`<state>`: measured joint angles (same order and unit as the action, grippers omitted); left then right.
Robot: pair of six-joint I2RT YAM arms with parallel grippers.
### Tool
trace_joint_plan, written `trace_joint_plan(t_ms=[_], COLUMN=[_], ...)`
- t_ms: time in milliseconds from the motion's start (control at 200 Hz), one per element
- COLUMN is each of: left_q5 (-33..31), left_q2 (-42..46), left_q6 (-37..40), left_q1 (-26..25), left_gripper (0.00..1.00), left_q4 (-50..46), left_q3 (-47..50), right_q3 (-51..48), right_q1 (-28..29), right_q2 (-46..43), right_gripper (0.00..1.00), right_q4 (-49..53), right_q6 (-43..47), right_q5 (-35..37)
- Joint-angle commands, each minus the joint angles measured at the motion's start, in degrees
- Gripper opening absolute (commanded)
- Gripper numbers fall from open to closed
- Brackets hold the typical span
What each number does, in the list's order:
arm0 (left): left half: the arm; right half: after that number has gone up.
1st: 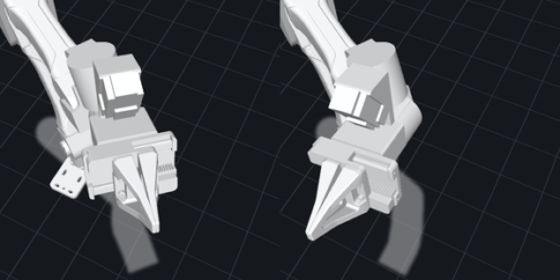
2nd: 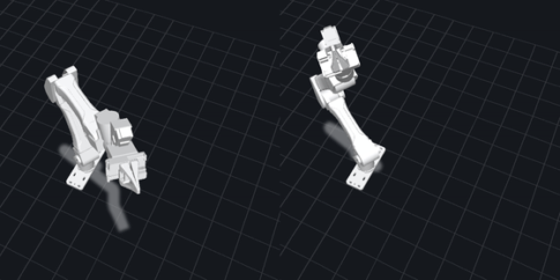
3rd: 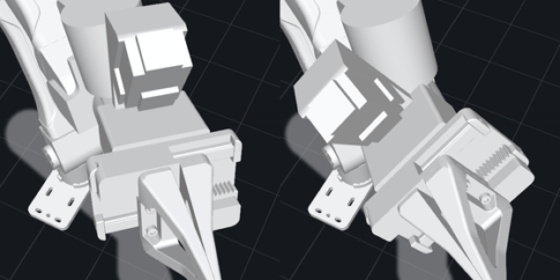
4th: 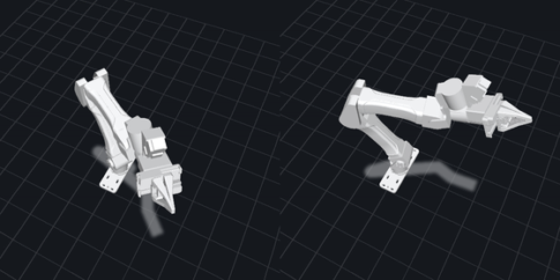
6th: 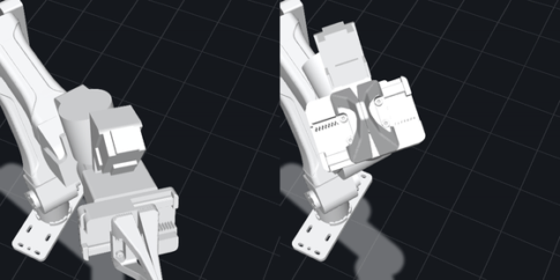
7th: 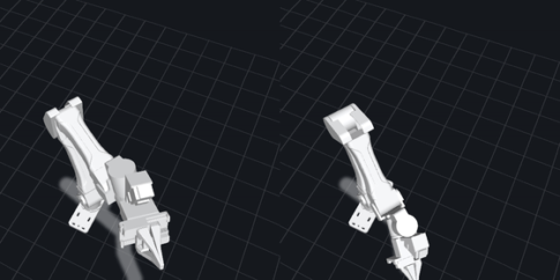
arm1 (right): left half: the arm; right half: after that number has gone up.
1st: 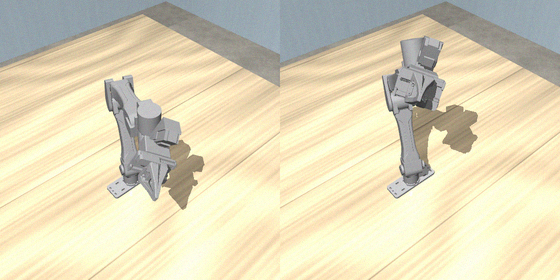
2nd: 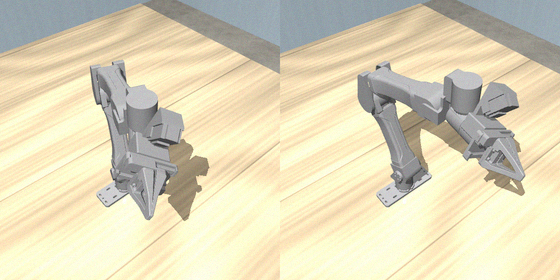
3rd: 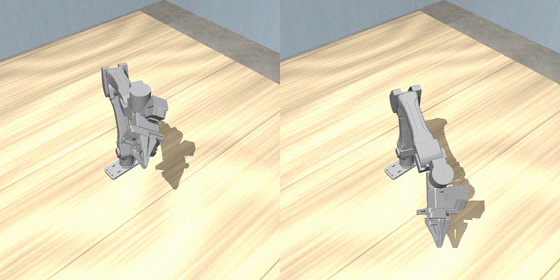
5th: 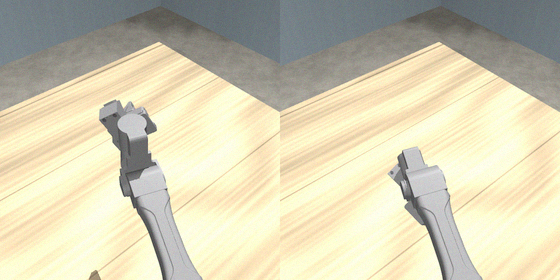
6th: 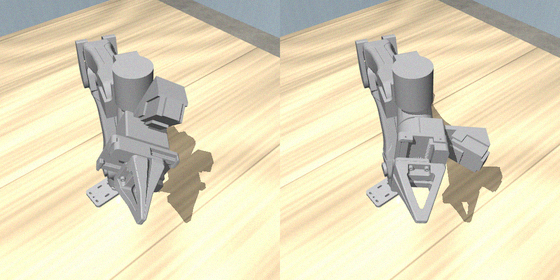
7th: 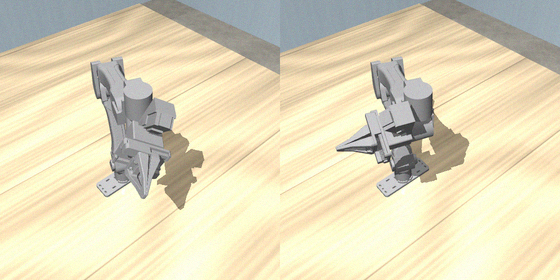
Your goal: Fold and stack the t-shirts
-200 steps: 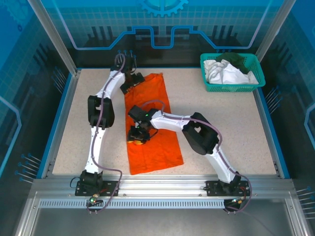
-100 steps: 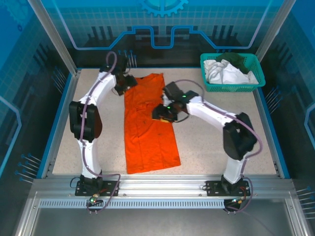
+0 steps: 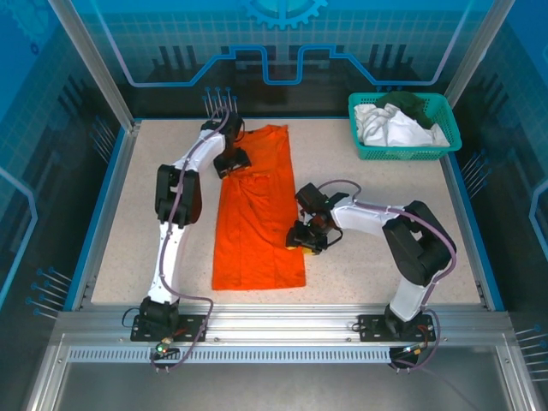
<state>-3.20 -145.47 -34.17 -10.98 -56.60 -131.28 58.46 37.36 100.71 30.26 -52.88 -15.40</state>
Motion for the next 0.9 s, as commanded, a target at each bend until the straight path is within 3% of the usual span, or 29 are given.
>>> trace_joint_plan(t_ms=[0,240,415,590,725,895], left_q5=[1.37,2.42,3.02,5.47,8.10,9.90], left_q2=[-8.55,-7.04,4.81,21.90,36.10,50.78], left_q6=[0.84,-1.03,-0.11,-1.72,-3.51,-3.53], left_q1=[0.08,0.27,0.93,4.17,5.47,4.41], left_gripper=[0.67,0.80,0.99,0.99,0.99,0.78], left_q4=[-2.61,-2.52,-1.53,2.26,5.17,4.69], left_q3=[-9.94,-10.02,1.27,18.75,37.60,61.25], right_q3=[-1.52,2.94,2.57,-4.28,-10.61,-17.44], right_q1=[1.17,-0.89,-1.24,-1.60,-1.51,0.16], right_q2=[1.30,3.55,0.38,-5.68,-10.07,-13.42], right_gripper=[0.50,0.53,0.60,0.64,0.63,0.57], right_q4=[-1.67,1.73,0.91,-5.04,-8.81,-15.06], right_q6=[-5.98,-5.20,-2.18,2.07,4.95,5.08], right_q5=[0.70,2.16,1.10,-3.55,-8.76,-13.34])
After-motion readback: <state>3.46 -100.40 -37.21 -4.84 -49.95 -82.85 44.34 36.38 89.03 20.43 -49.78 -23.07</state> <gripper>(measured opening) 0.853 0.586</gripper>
